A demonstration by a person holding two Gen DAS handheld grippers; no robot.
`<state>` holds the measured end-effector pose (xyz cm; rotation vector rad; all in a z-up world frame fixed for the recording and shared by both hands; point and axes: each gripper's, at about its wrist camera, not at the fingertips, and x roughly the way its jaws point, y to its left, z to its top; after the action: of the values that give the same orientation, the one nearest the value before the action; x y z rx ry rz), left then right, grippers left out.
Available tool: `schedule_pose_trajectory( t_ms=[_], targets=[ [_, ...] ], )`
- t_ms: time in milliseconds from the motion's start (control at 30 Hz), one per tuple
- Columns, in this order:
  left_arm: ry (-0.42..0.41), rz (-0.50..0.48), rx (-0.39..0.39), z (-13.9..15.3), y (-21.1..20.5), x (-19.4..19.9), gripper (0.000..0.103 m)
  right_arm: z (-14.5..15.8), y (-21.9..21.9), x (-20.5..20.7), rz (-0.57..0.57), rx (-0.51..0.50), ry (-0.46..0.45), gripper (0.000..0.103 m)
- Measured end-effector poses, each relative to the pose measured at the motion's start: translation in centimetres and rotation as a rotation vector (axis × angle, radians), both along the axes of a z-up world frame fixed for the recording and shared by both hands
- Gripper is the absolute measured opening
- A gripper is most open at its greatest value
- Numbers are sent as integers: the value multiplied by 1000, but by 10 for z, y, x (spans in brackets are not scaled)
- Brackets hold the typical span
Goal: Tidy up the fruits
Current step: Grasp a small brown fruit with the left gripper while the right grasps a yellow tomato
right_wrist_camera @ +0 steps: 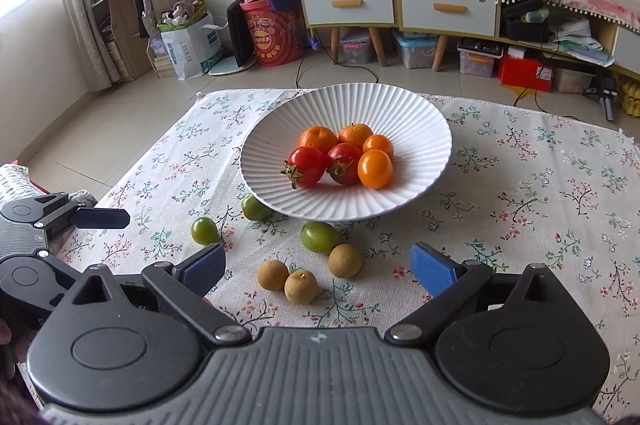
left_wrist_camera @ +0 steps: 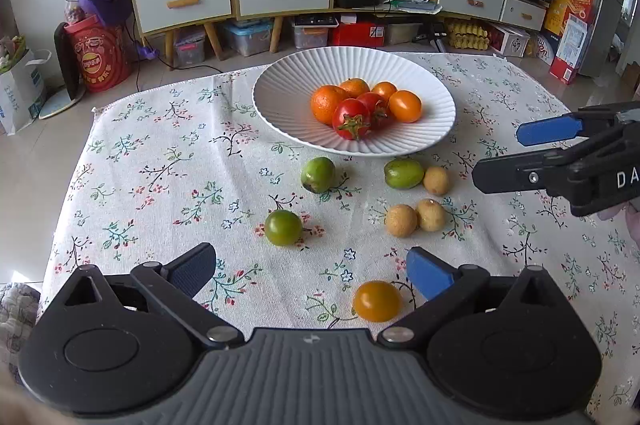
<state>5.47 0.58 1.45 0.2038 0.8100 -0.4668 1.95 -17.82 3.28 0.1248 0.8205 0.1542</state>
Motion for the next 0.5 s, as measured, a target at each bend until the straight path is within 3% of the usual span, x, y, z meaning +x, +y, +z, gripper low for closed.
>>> schedule_pose_trajectory(
  t_ms=[267,500],
  targets=[
    [2,-21,6,-3,11,-15,99,-9,5,-18,32,-15,19,100],
    [59,-41,16,-14,11,-24,99,-20,8,-27,58,-43,46,101]
  ],
)
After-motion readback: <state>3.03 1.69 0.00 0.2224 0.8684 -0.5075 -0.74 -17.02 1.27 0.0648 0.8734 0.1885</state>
